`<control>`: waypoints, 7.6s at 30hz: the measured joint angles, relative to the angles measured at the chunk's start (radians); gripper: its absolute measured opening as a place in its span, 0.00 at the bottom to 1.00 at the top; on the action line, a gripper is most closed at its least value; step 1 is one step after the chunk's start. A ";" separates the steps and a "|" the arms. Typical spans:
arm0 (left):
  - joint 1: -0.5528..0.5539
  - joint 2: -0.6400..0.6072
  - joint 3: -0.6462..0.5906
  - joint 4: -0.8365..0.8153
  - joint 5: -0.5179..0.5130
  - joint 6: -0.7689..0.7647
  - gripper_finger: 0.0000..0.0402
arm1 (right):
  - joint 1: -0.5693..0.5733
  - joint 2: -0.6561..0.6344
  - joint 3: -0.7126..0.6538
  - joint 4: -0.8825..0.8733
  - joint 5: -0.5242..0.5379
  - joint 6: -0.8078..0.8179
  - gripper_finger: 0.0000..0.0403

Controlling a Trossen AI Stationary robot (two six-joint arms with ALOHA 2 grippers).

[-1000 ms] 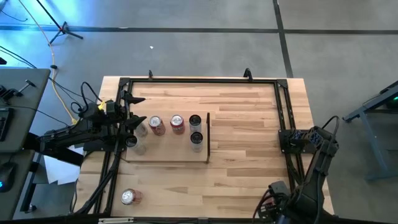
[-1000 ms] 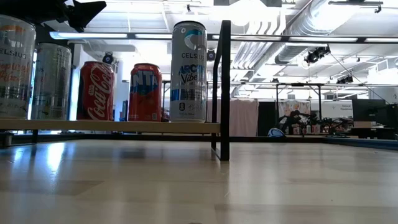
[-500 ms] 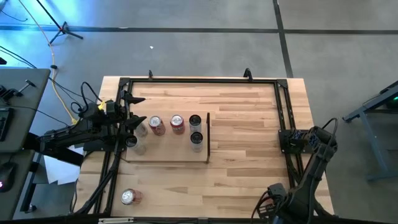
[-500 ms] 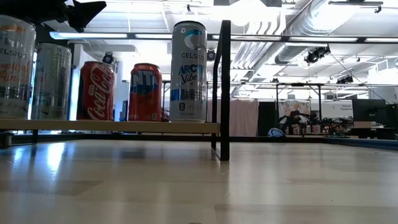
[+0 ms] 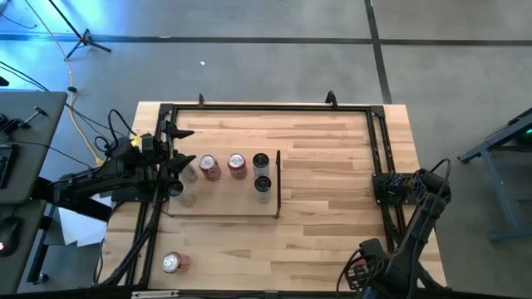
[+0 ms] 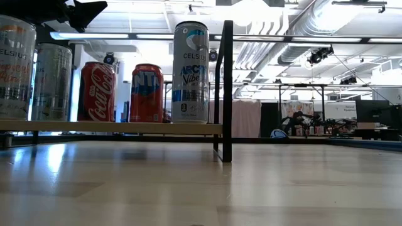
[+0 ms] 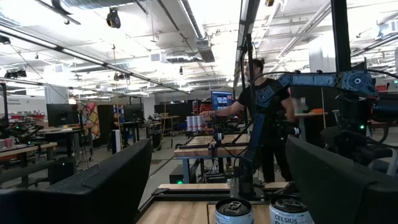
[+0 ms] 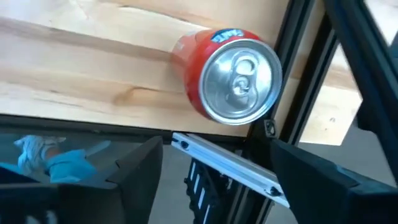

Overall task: Place canned beverage on shelf
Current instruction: Put the red soda can aligned with the other red soda can on the shelf

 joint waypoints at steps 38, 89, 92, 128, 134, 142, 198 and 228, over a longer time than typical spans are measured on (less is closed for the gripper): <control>0.000 0.000 0.000 0.000 0.000 0.000 0.86 | 0.052 -0.274 -0.431 0.308 0.093 0.026 0.99; 0.000 0.000 0.000 0.000 0.000 0.000 0.86 | -0.105 -0.318 -0.634 0.715 0.254 -0.119 0.72; 0.000 0.000 0.000 0.000 0.000 0.000 0.86 | -0.148 -0.318 -0.634 0.774 0.285 -0.165 0.72; 0.000 0.000 0.000 0.000 0.000 0.000 0.86 | -0.563 0.159 0.212 0.348 0.221 -0.936 0.74; 0.000 0.000 0.000 0.000 0.000 0.000 0.86 | -0.587 0.159 0.213 0.450 0.217 -0.984 0.74; 0.000 0.000 0.000 0.000 0.000 0.000 0.86 | -0.599 0.180 0.213 0.563 0.207 -1.035 0.74; 0.000 0.000 0.000 -0.003 0.000 0.000 0.86 | -0.620 0.307 0.212 0.567 0.228 -1.099 0.79; 0.000 0.000 0.000 -0.003 0.000 0.000 0.86 | -0.618 0.306 0.212 0.570 0.200 -0.965 0.98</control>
